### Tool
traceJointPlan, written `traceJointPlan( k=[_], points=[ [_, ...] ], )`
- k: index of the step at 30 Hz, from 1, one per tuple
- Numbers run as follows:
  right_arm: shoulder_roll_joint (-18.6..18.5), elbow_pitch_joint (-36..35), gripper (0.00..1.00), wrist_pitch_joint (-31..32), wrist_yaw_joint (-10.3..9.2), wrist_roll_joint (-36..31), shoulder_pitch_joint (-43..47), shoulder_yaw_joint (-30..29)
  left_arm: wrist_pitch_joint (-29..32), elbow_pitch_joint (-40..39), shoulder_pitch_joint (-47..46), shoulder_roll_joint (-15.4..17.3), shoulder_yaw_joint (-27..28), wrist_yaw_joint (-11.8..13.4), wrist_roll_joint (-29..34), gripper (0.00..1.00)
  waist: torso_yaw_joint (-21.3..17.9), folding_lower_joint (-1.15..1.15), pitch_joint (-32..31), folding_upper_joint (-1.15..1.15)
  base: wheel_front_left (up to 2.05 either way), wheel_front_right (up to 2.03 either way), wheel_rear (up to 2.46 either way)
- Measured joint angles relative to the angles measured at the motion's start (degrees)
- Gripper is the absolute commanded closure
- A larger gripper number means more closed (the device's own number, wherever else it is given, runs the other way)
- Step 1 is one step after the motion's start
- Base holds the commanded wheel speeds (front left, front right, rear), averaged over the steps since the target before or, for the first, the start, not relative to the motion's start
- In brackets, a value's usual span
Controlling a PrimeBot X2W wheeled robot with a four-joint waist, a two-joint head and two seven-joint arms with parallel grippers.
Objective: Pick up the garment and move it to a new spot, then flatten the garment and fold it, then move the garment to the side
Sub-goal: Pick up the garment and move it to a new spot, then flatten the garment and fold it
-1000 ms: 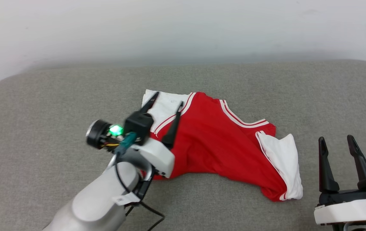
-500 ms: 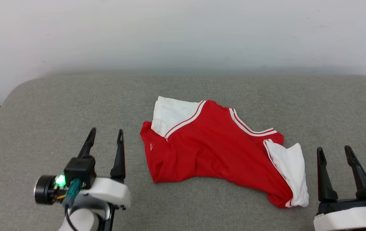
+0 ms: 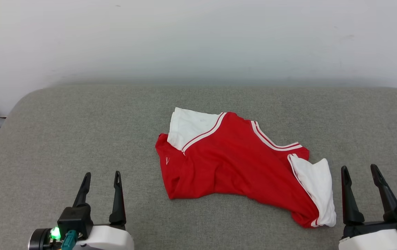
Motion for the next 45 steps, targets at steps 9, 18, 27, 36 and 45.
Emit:
traceJointPlan(
  k=[9, 18, 27, 36, 45],
  points=[
    [0.0, 0.5, 0.0, 0.0, 0.0, 0.6, 0.9, 0.0, 0.0, -0.6, 2.6, -4.0, 6.0, -3.9, 4.7, 0.0, 0.1, 0.0, -0.2, 0.0, 0.0, 0.0, 0.0],
    [0.0, 0.6, 0.0, 0.0, 0.0, 0.8, 1.0, 0.0, 0.0, -1.1, 3.5, -6.5, 8.3, -7.5, 7.3, 0.0, 0.2, 0.0, -0.1, 0.0, 0.0, 0.0, 0.0],
    [0.0, 0.6, 0.0, 0.0, 0.0, 0.8, 1.0, -0.1, 0.0, -0.3, 3.6, -7.5, 9.9, -9.3, 8.7, 0.0, 0.3, 0.01, 0.2, 0.0, 0.0, 0.0, 0.0],
    [0.0, 0.7, 0.0, 0.0, 0.0, 0.8, 1.0, 0.0, 0.0, 0.8, 2.1, -8.2, 10.7, -11.7, 9.2, 0.0, 0.1, 0.0, 0.6, 0.0, 0.0, 0.0, 0.0],
    [0.0, 0.5, 0.0, 0.0, 0.0, 0.2, 0.2, 0.3, 0.0, 2.0, -9.8, -5.5, 9.8, -16.3, 10.6, 0.0, -0.2, 0.01, 1.8, 0.0, 0.0, 0.0, 0.0]
  ],
)
